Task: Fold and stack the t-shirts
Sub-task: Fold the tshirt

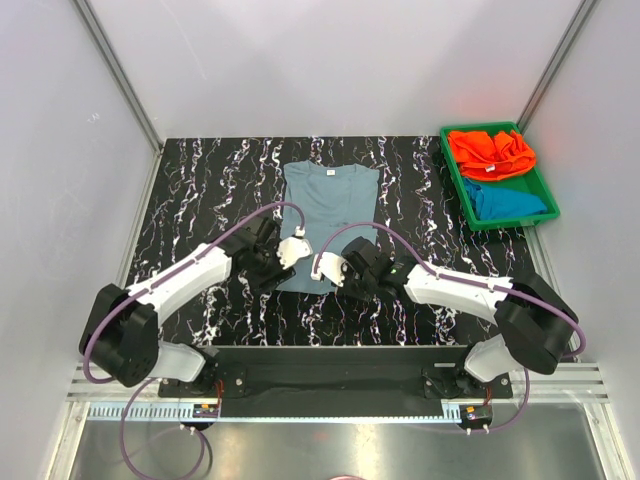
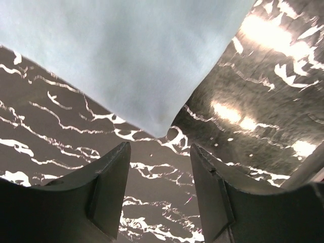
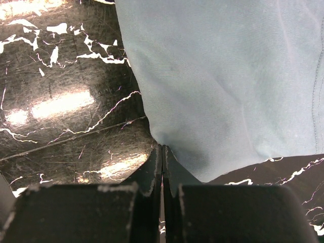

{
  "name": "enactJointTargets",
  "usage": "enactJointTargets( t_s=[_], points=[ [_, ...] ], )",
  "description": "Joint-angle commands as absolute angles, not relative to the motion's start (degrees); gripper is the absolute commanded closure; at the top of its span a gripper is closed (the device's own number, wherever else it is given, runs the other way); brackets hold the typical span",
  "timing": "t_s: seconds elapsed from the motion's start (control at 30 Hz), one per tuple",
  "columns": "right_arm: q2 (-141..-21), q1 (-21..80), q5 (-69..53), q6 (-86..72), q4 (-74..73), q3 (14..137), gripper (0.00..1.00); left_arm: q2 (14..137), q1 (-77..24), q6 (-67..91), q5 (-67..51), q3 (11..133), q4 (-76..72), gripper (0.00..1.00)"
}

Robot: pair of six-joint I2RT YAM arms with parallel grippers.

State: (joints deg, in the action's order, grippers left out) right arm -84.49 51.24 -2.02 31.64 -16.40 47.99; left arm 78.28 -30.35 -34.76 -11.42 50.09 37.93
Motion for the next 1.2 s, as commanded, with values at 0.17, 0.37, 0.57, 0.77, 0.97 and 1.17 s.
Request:
enactJointTargets(
  t_s=[0.17,0.37,0.57,0.77,0.97,1.17],
  points=[
    [-84.9,50.6,-1.8,31.3,-15.4,50.4,1.00,79.4,-32.7,-31.6,-15.8,52.6,38.8,0.44],
    [-84.5,50.6,-1.7,31.5,-15.7,49.9,1.00,84.5,-32.7,-31.3,-16.6,52.6,36.9,0.44],
    [-84.4,50.6,-1.8,31.2,-15.8,49.9,1.00,89.5,-32.7,-29.4,-17.2,53.9,33.9,0.45],
    [-84.1,50.3,-1.8,31.1,-16.0,49.7,1.00,88.7,-32.3,-29.3,-16.3,55.6,35.1,0.46],
    [-83.9,50.2,-2.4,30.5,-15.3,49.0,1.00,82.4,-31.8,-29.5,-14.0,55.7,34.9,0.43],
    [-84.6,50.2,-2.5,30.5,-15.6,49.7,1.00,86.8,-31.5,-30.5,-13.5,55.6,35.2,0.44]
  ],
)
